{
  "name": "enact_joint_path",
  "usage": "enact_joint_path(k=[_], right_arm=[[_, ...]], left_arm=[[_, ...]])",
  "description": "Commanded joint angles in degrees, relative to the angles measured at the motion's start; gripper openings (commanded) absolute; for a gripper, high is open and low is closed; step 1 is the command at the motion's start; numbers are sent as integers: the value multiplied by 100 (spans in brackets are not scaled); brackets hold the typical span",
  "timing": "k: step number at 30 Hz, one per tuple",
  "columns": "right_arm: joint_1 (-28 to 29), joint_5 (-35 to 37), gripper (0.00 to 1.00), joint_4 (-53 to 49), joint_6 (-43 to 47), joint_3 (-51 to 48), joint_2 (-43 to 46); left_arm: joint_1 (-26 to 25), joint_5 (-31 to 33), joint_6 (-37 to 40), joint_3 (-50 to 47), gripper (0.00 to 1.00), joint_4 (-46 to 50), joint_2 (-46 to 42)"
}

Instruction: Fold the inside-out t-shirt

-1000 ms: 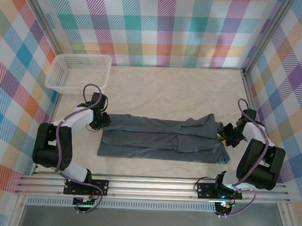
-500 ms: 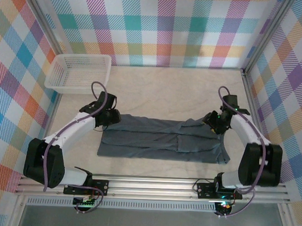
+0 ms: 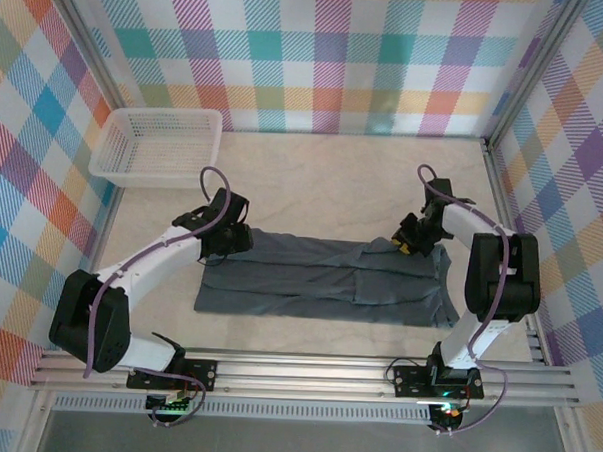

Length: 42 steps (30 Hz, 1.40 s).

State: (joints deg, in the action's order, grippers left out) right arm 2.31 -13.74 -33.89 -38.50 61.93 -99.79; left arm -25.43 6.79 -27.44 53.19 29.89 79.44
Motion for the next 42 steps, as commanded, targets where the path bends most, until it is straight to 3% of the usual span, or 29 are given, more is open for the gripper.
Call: enact_joint_path(k=[1,4,7,12,15,16,19,26,30,35,37,40,41,42], right_arm=[[41,-104,1,-120,-33,151,21],[95,61,0,-551,36,178,529],[225,367,0,-984,-254,-435,1620],[548,468,0,-1788,-1953,-2919,4729],[569,318,57,-2230,-2201,-3295,6140],[570,456,66,-2331,-2153,-3160,6344],[570,987,71,-2387,-1799,-2501,6025],[569,1605,72,-1816,-1011,-1118,3579],[494,2172,71,-1910,-778,-964,2778],[480,1929,75,-1765,-1089,-1520,2754],[481,1731,72,-1469,-1035,-1817,2850],[481,1806,68,-1710,-998,-1704,2909],[482,1857,65,-1793,-963,-1632,3005],[484,1877,52,-1793,-862,-1578,3141]], left_arm=[[-60,158,-9,61,41,17,80],[-66,165,-8,68,41,57,82],[-67,184,2,55,41,55,63],[-63,178,-37,-33,41,-59,60],[-62,55,-103,-77,41,-161,103],[-60,7,-101,-72,41,-180,128],[-85,-66,-13,30,41,-150,185],[-119,-238,155,30,39,-97,31],[-207,-358,29,-48,35,-31,80],[-243,-312,-63,-147,33,-61,55],[-260,-415,-111,-145,28,-40,100],[-348,-747,-306,-155,7,-53,198],[-415,-844,-375,-126,0,-17,243],[-491,-872,-453,-75,0,42,303]])
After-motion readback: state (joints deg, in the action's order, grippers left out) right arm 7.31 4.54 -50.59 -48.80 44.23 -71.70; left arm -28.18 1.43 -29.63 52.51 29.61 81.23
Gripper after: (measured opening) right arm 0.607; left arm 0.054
